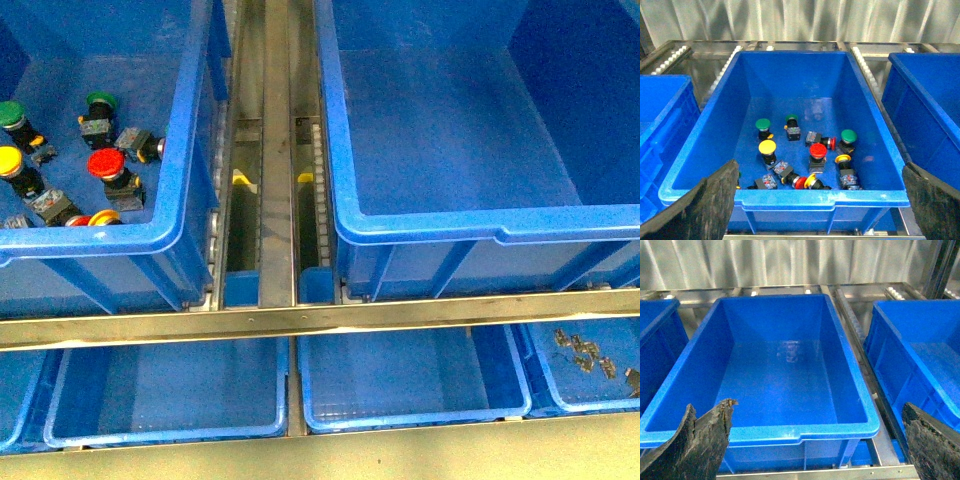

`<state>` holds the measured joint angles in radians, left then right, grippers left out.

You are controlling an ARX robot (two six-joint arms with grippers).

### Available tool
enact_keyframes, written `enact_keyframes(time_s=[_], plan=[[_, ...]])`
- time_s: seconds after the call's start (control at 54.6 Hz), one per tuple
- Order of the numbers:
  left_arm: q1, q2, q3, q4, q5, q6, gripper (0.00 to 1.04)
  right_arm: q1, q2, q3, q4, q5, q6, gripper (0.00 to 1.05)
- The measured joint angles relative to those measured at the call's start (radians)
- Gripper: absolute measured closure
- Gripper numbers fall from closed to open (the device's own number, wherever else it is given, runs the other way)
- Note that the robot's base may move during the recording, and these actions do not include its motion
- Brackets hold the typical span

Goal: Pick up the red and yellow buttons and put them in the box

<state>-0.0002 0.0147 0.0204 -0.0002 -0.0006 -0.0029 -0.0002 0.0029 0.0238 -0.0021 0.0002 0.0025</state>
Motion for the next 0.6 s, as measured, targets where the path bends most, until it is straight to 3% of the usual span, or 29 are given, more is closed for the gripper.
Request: enact_keyframes(time_s=[0.604], plan=[[0.000, 0.000, 0.000, 0.000, 0.000, 0.000, 0.08, 0.000, 0.000, 0.000, 0.000, 0.000, 0.000, 0.06]])
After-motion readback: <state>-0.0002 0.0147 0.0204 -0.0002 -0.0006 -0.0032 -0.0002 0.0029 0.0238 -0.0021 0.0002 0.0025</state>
